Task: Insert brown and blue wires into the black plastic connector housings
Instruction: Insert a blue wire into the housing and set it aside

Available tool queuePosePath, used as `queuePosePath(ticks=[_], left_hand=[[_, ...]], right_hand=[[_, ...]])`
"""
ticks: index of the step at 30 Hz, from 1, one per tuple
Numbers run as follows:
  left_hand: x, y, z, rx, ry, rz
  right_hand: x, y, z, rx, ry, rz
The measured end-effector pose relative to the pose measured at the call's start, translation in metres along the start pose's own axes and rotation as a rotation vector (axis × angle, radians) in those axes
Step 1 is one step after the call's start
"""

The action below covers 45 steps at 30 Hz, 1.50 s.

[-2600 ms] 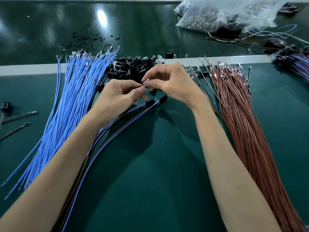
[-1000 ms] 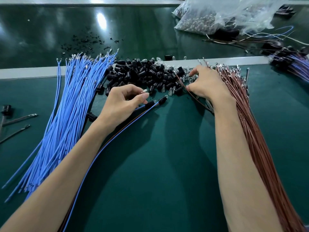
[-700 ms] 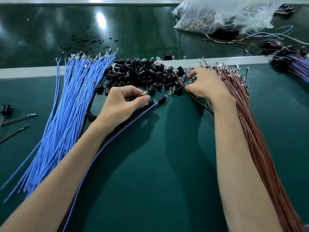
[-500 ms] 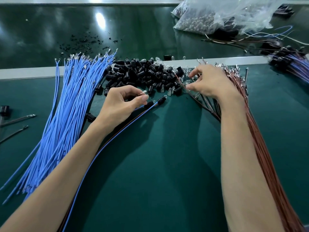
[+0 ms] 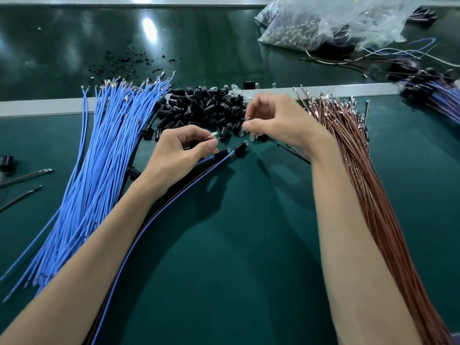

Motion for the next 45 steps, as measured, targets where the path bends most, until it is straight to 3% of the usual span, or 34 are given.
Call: queuePosePath(ticks=[6,16,27,45], left_hand=[[0.002,0.001,0.000,-0.003,0.008,-0.028],[0.004,-0.006,-0.001,0.063,0.027,-0.009],[-0.008,-0.010,0.001,0.060,-0.077,0.003],[0.000,-0.009,0.000,0.079,-0.001,0.029]], right_hand=[[-0.014,0.042,0.006,-0.077,-0.099,0.239],[0.000,0.055,0.008,-0.091,-0.066,0.470],[-0.004,0.054,0.011,-0.074,-0.089,0.396],[-0.008,0.058,0.010,-0.107,-0.127,0.343]])
Point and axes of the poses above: each hand's wrist, its own z-axis towards the middle knuckle, its own y-axis out of the palm, x = y × z, the point moved 10 cm from there along z, towards the middle knuckle, and after that the axes turned 1 degree about x, right-handed, at the moved point
